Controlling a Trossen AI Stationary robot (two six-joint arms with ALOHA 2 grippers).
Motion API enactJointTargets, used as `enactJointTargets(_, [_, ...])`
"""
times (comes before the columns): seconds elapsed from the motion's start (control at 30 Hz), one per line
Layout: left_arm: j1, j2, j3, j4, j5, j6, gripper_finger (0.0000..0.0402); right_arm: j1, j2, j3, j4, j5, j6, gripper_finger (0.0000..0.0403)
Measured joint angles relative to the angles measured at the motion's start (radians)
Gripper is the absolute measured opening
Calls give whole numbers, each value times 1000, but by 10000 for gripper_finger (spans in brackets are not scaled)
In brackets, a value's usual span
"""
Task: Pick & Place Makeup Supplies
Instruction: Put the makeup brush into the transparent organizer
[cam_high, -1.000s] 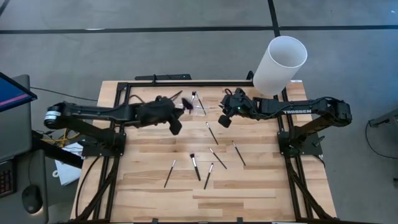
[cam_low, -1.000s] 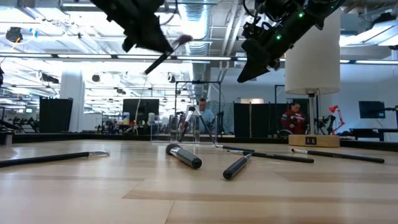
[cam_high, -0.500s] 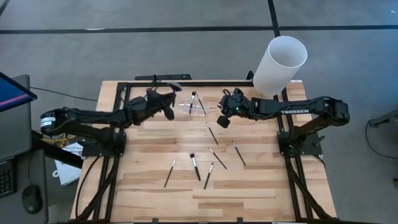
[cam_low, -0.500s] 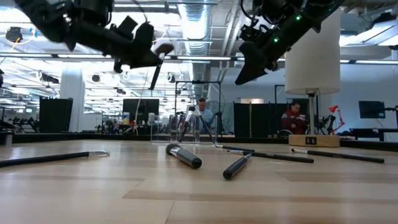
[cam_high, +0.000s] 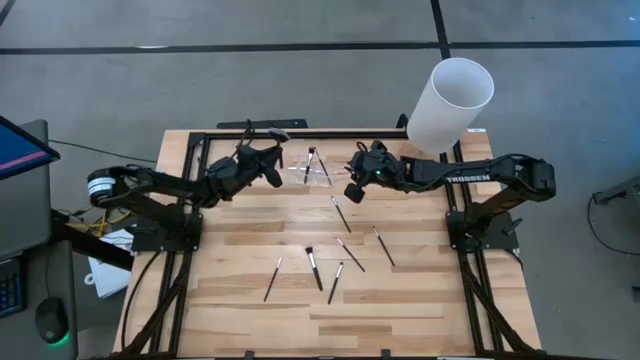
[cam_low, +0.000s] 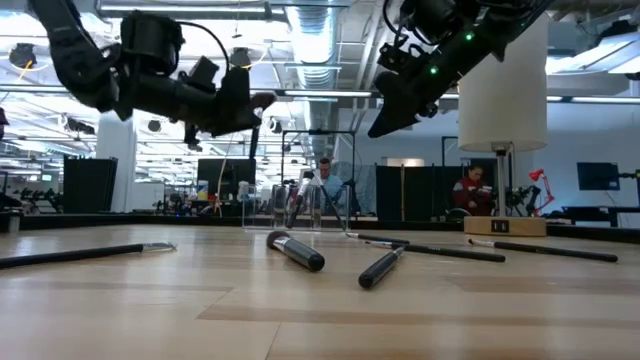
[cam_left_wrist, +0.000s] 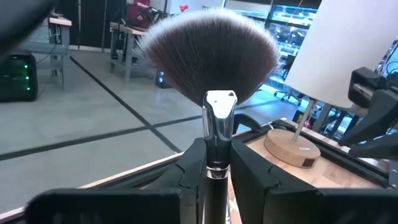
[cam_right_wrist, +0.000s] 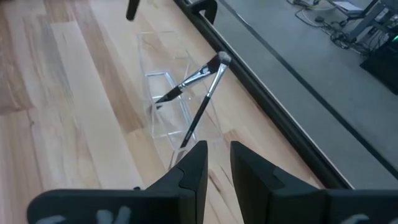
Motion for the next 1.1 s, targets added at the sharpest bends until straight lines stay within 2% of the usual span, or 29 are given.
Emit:
enactJointTargets(0.17, [0,118,0,126,-7,3,57,0,-3,0,-1,0,-5,61])
enactJointTargets(0.33, [7,184,0,225,-50,9,57,0,-3,0,-1,0,-18,61])
enactJointTargets(0.5, [14,233,11,228,-55,7,57,0,-3,0,0,0,-18,61])
enactJointTargets(0.83, [14,358,108,228,-57,-8,57,0,-3,0,0,0,-18,61])
enactJointTargets(1.1, [14,424,116,226,-63,-53,57,0,-2,0,0,0,-26,61])
